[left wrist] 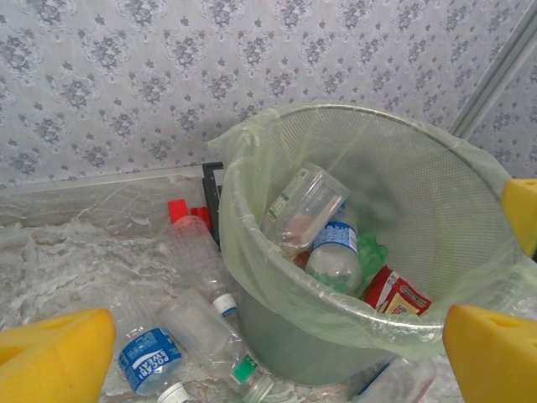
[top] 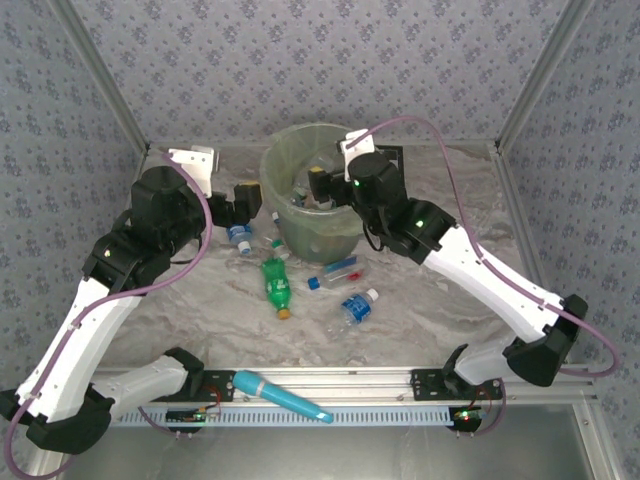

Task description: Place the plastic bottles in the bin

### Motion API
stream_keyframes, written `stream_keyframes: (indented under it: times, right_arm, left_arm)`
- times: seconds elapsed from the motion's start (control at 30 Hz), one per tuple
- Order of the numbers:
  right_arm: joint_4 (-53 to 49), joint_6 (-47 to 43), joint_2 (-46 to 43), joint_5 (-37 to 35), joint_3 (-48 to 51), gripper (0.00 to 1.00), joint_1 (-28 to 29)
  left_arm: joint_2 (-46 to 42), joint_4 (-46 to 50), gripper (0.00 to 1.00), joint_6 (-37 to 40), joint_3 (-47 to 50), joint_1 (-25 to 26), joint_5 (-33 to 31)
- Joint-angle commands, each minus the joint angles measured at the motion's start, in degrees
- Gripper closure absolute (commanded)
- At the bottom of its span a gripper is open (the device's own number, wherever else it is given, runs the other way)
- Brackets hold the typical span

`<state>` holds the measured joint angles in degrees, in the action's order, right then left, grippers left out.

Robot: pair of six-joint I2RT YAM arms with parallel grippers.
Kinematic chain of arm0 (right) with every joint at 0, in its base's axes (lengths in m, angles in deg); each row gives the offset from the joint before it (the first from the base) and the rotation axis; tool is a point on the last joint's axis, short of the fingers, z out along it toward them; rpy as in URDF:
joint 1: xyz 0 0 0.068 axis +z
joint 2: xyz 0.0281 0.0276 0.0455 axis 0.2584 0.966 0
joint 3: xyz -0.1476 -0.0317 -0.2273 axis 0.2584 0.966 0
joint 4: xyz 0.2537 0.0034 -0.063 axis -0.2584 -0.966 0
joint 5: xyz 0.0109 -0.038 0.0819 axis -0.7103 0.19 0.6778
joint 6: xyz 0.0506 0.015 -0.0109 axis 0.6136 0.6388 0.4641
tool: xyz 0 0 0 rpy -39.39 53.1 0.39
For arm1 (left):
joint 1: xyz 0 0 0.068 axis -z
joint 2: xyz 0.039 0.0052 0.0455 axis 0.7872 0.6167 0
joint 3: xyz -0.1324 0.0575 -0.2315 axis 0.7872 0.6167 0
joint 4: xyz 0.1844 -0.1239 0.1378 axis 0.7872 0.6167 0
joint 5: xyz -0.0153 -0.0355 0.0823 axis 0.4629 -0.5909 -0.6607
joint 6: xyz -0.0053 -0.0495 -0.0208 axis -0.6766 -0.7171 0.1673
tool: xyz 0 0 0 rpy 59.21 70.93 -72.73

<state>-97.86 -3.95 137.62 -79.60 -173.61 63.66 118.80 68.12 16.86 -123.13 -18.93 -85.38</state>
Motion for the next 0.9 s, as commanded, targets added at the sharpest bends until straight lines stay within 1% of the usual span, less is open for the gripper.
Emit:
stream_keyframes:
  times: [0.0,0.13,0.2,0.33,0.47,0.5,0.73,0.87]
  right_arm:
    - [-8.2,5.7,-4.4,-2.9,-1.0,0.01,-0.2]
    - [-16.4,12.9,-8.9,-4.1,2.8,0.01,-1.1]
    - [-19.1,16.9,-11.7,-6.6,5.2,0.01,-1.2]
    - [-24.3,24.7,-16.8,-7.1,10.8,0.01,-1.0]
    - [-29.3,35.6,-20.4,-7.1,17.1,0.01,0.4]
    - [-30.1,38.5,-20.9,-6.8,20.0,0.01,1.1]
    - [-30.1,55.9,-21.1,-4.5,31.3,0.01,6.3]
    - [-26.6,65.6,-19.8,-1.5,37.1,0.01,8.7]
  left_arm:
    - [0.9,-1.6,0.0,-1.8,0.3,-0.2,4.1]
    - [2.4,-3.1,0.0,-4.0,2.0,-0.2,9.3]
    - [3.0,-3.2,0.0,-4.7,3.0,-0.1,11.6]
    - [3.3,-3.5,0.0,-5.5,5.1,0.0,14.1]
    - [3.3,-3.3,0.0,-4.8,6.3,0.0,15.3]
    - [3.2,-3.0,0.0,-4.4,6.3,0.0,15.4]
    - [2.1,-1.6,0.0,-2.6,6.9,0.0,16.0]
    - [1.1,-1.3,0.0,-2.7,8.2,0.0,16.9]
